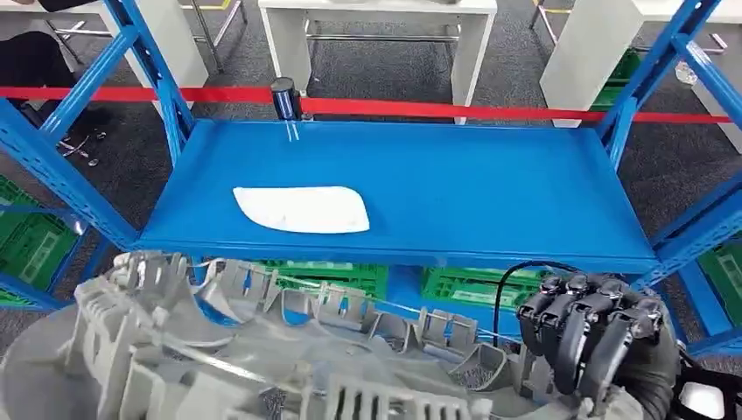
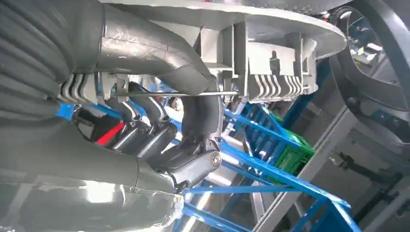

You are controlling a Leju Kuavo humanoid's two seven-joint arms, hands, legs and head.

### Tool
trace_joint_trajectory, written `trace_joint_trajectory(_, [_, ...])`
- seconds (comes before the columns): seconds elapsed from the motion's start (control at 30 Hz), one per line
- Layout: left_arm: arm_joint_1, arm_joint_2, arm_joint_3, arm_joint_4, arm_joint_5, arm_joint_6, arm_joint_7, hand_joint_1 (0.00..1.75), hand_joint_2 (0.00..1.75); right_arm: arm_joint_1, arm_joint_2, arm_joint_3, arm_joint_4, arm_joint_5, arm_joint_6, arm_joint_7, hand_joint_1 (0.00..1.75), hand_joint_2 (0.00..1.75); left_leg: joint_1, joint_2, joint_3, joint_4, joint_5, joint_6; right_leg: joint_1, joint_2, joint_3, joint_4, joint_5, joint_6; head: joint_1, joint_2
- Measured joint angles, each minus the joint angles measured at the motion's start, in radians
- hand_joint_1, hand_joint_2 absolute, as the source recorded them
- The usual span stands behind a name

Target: Take the parts from the cabinet and place them on the table.

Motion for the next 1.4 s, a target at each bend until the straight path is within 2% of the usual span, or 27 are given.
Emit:
trace_joint_trajectory(0.1, [0.000, 0.000, 0.000, -0.024, -0.008, -0.006, -0.006, 0.00, 0.00, 0.009, -0.002, -0.011, 0.001, -0.011, -0.001, -0.008, 1.75, 1.75, 0.004, 0.000, -0.001, 0.002, 0.017, -0.018, 0.006, 0.000, -0.024, 0.013, 0.008, -0.025, -0.005, 0.000])
trace_joint_trajectory(0.13, [0.001, 0.000, 0.001, -0.032, -0.008, -0.008, -0.009, 0.00, 0.00, 0.011, -0.002, -0.015, 0.002, -0.011, -0.005, -0.010, 1.75, 1.75, 0.008, 0.000, -0.005, 0.004, 0.023, -0.023, -0.002, -0.002, -0.030, 0.008, 0.019, -0.037, -0.004, 0.000])
trace_joint_trajectory(0.17, [0.002, -0.001, 0.001, -0.039, -0.010, -0.010, -0.013, 0.00, 0.00, 0.011, -0.001, -0.019, 0.002, -0.005, -0.011, -0.015, 1.75, 1.75, 0.011, -0.006, -0.013, 0.018, -0.008, -0.031, -0.003, -0.006, -0.037, 0.008, 0.029, -0.047, -0.004, 0.000])
trace_joint_trajectory(0.2, [0.003, -0.002, 0.001, -0.044, -0.015, -0.010, -0.016, 0.00, 0.00, 0.014, -0.002, -0.021, 0.002, 0.001, -0.019, -0.019, 1.75, 1.75, 0.013, -0.007, -0.024, 0.059, -0.070, -0.039, -0.003, -0.011, -0.049, 0.008, 0.039, -0.056, -0.008, 0.000])
trace_joint_trajectory(0.27, [0.000, -0.002, 0.001, -0.056, -0.016, -0.010, -0.022, 0.00, 0.00, 0.021, -0.001, -0.023, 0.005, 0.007, -0.029, -0.025, 1.75, 1.75, 0.019, -0.008, -0.064, 0.210, -0.188, -0.051, -0.002, -0.014, -0.076, 0.009, 0.061, -0.057, -0.008, 0.000])
trace_joint_trajectory(0.3, [0.000, -0.002, 0.001, -0.061, -0.013, -0.010, -0.021, 0.00, 0.00, 0.027, -0.001, -0.023, 0.006, 0.013, -0.035, -0.026, 1.75, 1.75, 0.022, -0.008, -0.077, 0.276, -0.215, -0.055, -0.001, -0.019, -0.087, 0.010, 0.072, -0.056, -0.009, 0.000])
trace_joint_trajectory(0.33, [0.000, -0.002, 0.001, -0.066, -0.008, -0.014, -0.021, 0.00, 0.00, 0.033, 0.000, -0.023, 0.006, 0.020, -0.039, -0.025, 1.75, 1.75, 0.024, -0.008, -0.074, 0.312, -0.210, -0.056, -0.001, -0.025, -0.100, 0.011, 0.083, -0.054, -0.008, 0.000])
trace_joint_trajectory(0.37, [0.000, -0.002, 0.001, -0.074, -0.006, -0.021, -0.021, 0.00, 0.00, 0.038, 0.002, -0.022, 0.006, 0.025, -0.040, -0.023, 1.75, 1.75, 0.025, -0.007, -0.051, 0.302, -0.181, -0.056, -0.001, -0.031, -0.113, 0.013, 0.092, -0.052, -0.009, 0.000])
trace_joint_trajectory(0.43, [-0.001, -0.002, 0.000, -0.090, -0.004, -0.030, -0.021, 0.00, 0.00, 0.046, 0.005, -0.022, 0.006, 0.030, -0.042, -0.021, 1.75, 1.75, 0.024, -0.007, 0.061, 0.163, -0.115, -0.047, 0.000, -0.032, -0.133, 0.013, 0.109, -0.042, -0.009, 0.000])
trace_joint_trajectory(0.47, [0.000, -0.001, 0.000, -0.099, -0.002, -0.035, -0.021, 0.00, 0.00, 0.046, 0.006, -0.022, 0.005, 0.039, -0.045, -0.023, 1.75, 1.75, 0.022, -0.008, 0.132, 0.066, -0.108, -0.037, 0.000, -0.034, -0.137, 0.013, 0.117, -0.040, -0.009, 0.000])
trace_joint_trajectory(0.5, [-0.001, 0.002, 0.001, -0.111, 0.001, -0.037, -0.021, 0.00, 0.00, 0.049, 0.008, -0.022, 0.003, 0.047, -0.049, -0.029, 1.75, 1.75, 0.016, -0.007, 0.186, -0.019, -0.143, -0.025, 0.002, -0.040, -0.140, 0.013, 0.124, -0.036, -0.008, 0.000])
trace_joint_trajectory(0.53, [0.000, 0.001, 0.001, -0.119, 0.006, -0.043, -0.023, 0.00, 0.00, 0.053, 0.008, -0.022, 0.001, 0.053, -0.051, -0.036, 1.75, 1.75, 0.014, -0.007, 0.198, -0.039, -0.146, -0.028, -0.001, -0.044, -0.140, 0.010, 0.133, -0.028, -0.006, 0.000])
trace_joint_trajectory(0.63, [0.002, 0.003, 0.002, -0.143, 0.011, -0.048, -0.023, 0.00, 0.00, 0.066, 0.003, -0.023, 0.000, 0.056, -0.051, -0.073, 1.75, 1.75, 0.002, -0.007, 0.173, -0.045, -0.121, -0.006, -0.003, -0.049, -0.140, -0.004, 0.161, -0.005, -0.010, 0.000])
trace_joint_trajectory(0.67, [0.001, 0.002, 0.002, -0.148, 0.011, -0.049, -0.023, 0.00, 0.00, 0.067, 0.000, -0.023, 0.001, 0.056, -0.051, -0.077, 1.75, 1.75, 0.014, -0.003, 0.170, -0.058, -0.101, 0.002, -0.005, -0.039, -0.149, 0.010, 0.146, -0.009, -0.009, 0.000])
trace_joint_trajectory(0.77, [-0.002, 0.000, 0.001, -0.154, 0.011, -0.052, -0.023, 0.00, 0.00, 0.075, -0.008, -0.024, 0.001, 0.057, -0.051, -0.082, 1.75, 1.75, 0.007, -0.001, 0.125, -0.057, -0.063, 0.019, -0.001, -0.008, -0.209, 0.189, -0.012, -0.034, -0.004, 0.000])
trace_joint_trajectory(0.83, [-0.002, -0.001, 0.001, -0.154, 0.011, -0.053, -0.023, 0.00, 0.00, 0.081, -0.010, -0.024, 0.002, 0.058, -0.051, -0.082, 1.75, 1.75, 0.003, -0.002, 0.098, -0.053, -0.040, 0.019, -0.001, -0.006, -0.232, 0.312, -0.050, -0.025, -0.004, 0.000])
trace_joint_trajectory(0.87, [-0.002, -0.001, 0.001, -0.154, 0.011, -0.053, -0.024, 0.00, 0.00, 0.082, -0.011, -0.024, 0.003, 0.057, -0.051, -0.083, 1.75, 1.75, 0.002, -0.002, 0.079, -0.050, -0.029, 0.018, -0.002, -0.006, -0.218, 0.325, -0.032, -0.011, -0.004, 0.000])
trace_joint_trajectory(0.93, [-0.002, -0.002, 0.001, -0.154, 0.011, -0.052, -0.024, 0.00, 0.00, 0.080, -0.011, -0.023, 0.005, 0.057, -0.051, -0.088, 1.75, 1.75, 0.003, -0.003, 0.044, -0.036, -0.012, 0.013, -0.002, -0.006, -0.127, 0.216, 0.032, 0.014, -0.003, 0.000])
trace_joint_trajectory(0.97, [-0.003, -0.002, 0.001, -0.154, 0.011, -0.051, -0.026, 0.00, 0.00, 0.078, -0.012, -0.023, 0.006, 0.058, -0.050, -0.092, 1.75, 1.75, 0.004, -0.005, 0.027, -0.022, -0.006, 0.009, -0.002, -0.006, -0.053, 0.110, 0.044, 0.013, -0.003, 0.000])
trace_joint_trajectory(1.0, [-0.003, -0.002, 0.001, -0.155, 0.011, -0.049, -0.026, 0.00, 0.00, 0.074, -0.012, -0.023, 0.006, 0.061, -0.050, -0.095, 1.75, 1.75, 0.000, -0.006, 0.014, -0.009, -0.004, 0.004, 0.000, -0.005, 0.001, 0.020, 0.007, 0.000, -0.003, 0.000])
trace_joint_trajectory(1.03, [-0.005, -0.002, 0.001, -0.156, 0.011, -0.047, -0.028, 0.00, 0.00, 0.074, -0.012, -0.023, 0.006, 0.065, -0.050, -0.096, 1.75, 1.75, -0.001, -0.007, 0.006, 0.000, 0.002, -0.001, 0.006, -0.002, 0.017, -0.006, -0.004, -0.014, -0.009, 0.000])
trace_joint_trajectory(1.13, [-0.005, -0.003, 0.001, -0.158, 0.013, -0.045, -0.034, 0.00, 0.00, 0.068, -0.012, -0.020, 0.008, 0.078, -0.050, -0.087, 1.75, 1.75, 0.001, -0.010, 0.001, -0.001, 0.022, -0.018, 0.009, -0.005, -0.007, 0.001, 0.009, -0.034, -0.003, 0.000])
trace_joint_trajectory(1.17, [-0.005, -0.002, 0.002, -0.157, 0.013, -0.043, -0.035, 0.00, 0.00, 0.063, -0.011, -0.019, 0.010, 0.079, -0.050, -0.080, 1.75, 1.75, 0.006, -0.011, -0.009, 0.007, 0.020, -0.022, -0.002, -0.010, -0.019, -0.003, 0.023, -0.043, -0.002, 0.000])
trace_joint_trajectory(1.23, [-0.006, -0.004, 0.001, -0.155, 0.013, -0.037, -0.040, 0.00, 0.00, 0.054, -0.010, -0.015, 0.010, 0.080, -0.048, -0.069, 1.75, 1.75, 0.010, -0.012, -0.031, 0.076, -0.095, -0.039, -0.001, -0.012, -0.044, -0.002, 0.044, -0.055, -0.010, 0.000])
trace_joint_trajectory(1.3, [-0.014, -0.004, 0.001, -0.151, 0.013, -0.031, -0.042, 0.00, 0.00, 0.046, -0.008, -0.011, 0.010, 0.080, -0.041, -0.057, 1.75, 1.75, 0.018, -0.012, -0.063, 0.224, -0.200, -0.051, 0.000, -0.013, -0.071, -0.001, 0.068, -0.055, -0.010, 0.000])
trace_joint_trajectory(1.33, [-0.017, -0.005, 0.001, -0.148, 0.013, -0.030, -0.042, 0.00, 0.00, 0.041, -0.006, -0.008, 0.010, 0.080, -0.039, -0.051, 1.75, 1.75, 0.021, -0.012, -0.070, 0.286, -0.210, -0.054, 0.001, -0.013, -0.082, 0.001, 0.081, -0.053, -0.010, 0.000])
trace_joint_trajectory(1.4, [-0.020, -0.005, 0.001, -0.141, 0.005, -0.024, -0.049, 0.00, 0.00, 0.034, -0.003, -0.005, 0.010, 0.082, -0.039, -0.039, 1.75, 1.75, 0.025, -0.012, -0.032, 0.281, -0.158, -0.054, 0.001, -0.013, -0.108, 0.003, 0.101, -0.048, -0.010, 0.000])
